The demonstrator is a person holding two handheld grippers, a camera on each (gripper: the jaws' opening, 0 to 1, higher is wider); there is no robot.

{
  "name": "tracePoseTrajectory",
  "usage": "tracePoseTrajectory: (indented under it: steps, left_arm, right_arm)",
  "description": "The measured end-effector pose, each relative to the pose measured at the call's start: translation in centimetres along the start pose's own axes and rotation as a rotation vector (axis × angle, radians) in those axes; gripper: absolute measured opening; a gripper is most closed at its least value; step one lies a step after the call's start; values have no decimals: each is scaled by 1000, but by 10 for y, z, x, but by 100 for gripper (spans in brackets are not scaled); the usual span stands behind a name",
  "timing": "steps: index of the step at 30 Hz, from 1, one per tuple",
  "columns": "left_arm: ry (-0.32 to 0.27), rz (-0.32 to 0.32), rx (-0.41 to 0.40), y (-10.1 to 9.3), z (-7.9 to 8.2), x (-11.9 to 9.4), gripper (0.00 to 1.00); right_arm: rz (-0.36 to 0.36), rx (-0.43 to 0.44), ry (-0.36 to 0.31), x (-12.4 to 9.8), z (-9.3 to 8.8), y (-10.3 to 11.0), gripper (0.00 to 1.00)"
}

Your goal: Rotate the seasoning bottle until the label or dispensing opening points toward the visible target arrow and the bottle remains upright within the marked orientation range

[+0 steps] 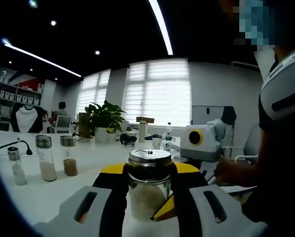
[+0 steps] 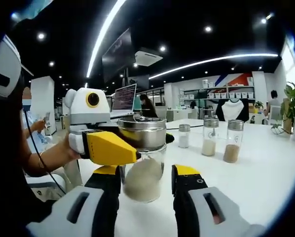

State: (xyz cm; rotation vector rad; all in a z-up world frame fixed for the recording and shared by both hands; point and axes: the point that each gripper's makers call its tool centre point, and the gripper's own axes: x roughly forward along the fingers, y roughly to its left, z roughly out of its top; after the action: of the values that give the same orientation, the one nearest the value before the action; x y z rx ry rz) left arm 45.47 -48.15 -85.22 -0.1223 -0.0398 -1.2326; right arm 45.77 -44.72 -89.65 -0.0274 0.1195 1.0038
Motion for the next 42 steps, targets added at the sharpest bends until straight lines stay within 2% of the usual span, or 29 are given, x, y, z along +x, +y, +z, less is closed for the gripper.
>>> tracePoseTrajectory:
  steps: [3,11,19,26,31,37,42]
  left_arm:
    - [0,1,3,0,0,0,36]
    - [20,-1,22,-1,-2,-3,36]
    - [14,-2,23,-2,0,-1,36]
    - [26,30,31,2,-3,2,36]
    - [42,81,47,7,-3,5,36]
    - [83,204,112,16,-6,7,35]
    - [60,291,70,22,-2,5,35]
  right_arm:
    - [12,0,-6,0,1,3,32]
    - [8,9,-5,1,-2,7,32]
    - [-39,10,-13,-1,0,6,31]
    - [-93,21,-4,-2,-3,1,31]
    - [-149,56,0,-1,-4,-5,31]
    - [-215,70,27,2,-9,-13,31]
    - [-276,59,26,1,-6,-18,31]
